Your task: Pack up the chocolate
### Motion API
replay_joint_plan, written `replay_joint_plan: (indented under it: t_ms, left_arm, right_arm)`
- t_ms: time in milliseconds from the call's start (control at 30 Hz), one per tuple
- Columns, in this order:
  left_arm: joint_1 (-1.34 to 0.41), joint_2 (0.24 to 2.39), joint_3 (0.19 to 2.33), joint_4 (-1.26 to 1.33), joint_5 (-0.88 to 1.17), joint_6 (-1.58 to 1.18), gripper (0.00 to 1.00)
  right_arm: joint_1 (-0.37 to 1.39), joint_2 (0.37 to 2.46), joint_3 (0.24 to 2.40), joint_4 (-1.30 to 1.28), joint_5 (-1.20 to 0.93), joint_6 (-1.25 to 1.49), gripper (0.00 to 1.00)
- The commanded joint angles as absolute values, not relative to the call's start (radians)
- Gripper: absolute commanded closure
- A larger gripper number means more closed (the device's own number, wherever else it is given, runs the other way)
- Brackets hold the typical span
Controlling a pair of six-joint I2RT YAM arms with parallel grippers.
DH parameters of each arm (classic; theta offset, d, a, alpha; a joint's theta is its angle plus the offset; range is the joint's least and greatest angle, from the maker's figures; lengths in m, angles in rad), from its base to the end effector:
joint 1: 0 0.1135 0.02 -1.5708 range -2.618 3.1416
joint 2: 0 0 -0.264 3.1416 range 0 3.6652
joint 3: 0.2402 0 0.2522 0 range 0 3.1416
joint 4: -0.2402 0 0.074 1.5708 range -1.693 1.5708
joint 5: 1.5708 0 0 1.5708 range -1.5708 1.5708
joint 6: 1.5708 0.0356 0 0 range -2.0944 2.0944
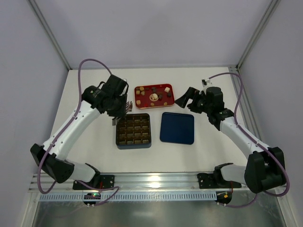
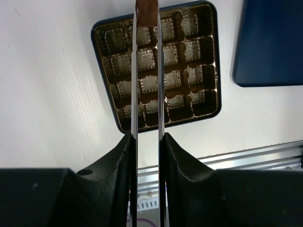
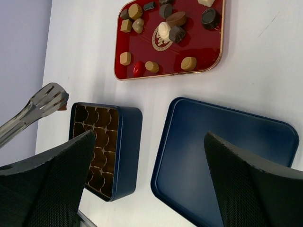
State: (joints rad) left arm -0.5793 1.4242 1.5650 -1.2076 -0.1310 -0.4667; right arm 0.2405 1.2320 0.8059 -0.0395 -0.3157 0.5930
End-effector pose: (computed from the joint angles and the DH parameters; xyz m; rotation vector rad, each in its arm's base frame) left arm 0.2271 -0.1430 0.3727 0.1039 2.6332 -0.1891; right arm 0.2659 0.0766 0.2675 0.1658 2.1107 0.8327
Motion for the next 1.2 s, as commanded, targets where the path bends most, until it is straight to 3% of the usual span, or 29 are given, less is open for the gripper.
replay_joint_plan:
  t_ms: [0, 467, 1167]
  left_arm:
    - [-0.575, 1.338, 1.513, -1.198, -0.153, -0.506, 0.82]
    - [-0.575, 1.232, 1.324, -1.183, -0.222, -0.557, 0.81]
    - [-0.575, 1.255, 1.279, -1.137, -0.249, -0.563, 0.74]
  right_arm:
    - [0.274, 1.249, 0.859, -0.008, -0.288, 0.587, 0.04]
    - [0.318, 1.282, 0.879, -0.006, -0.278, 0.589, 0.04]
    - [0.327, 1.275, 0.876, -0.005, -0.273, 0.583, 0.04]
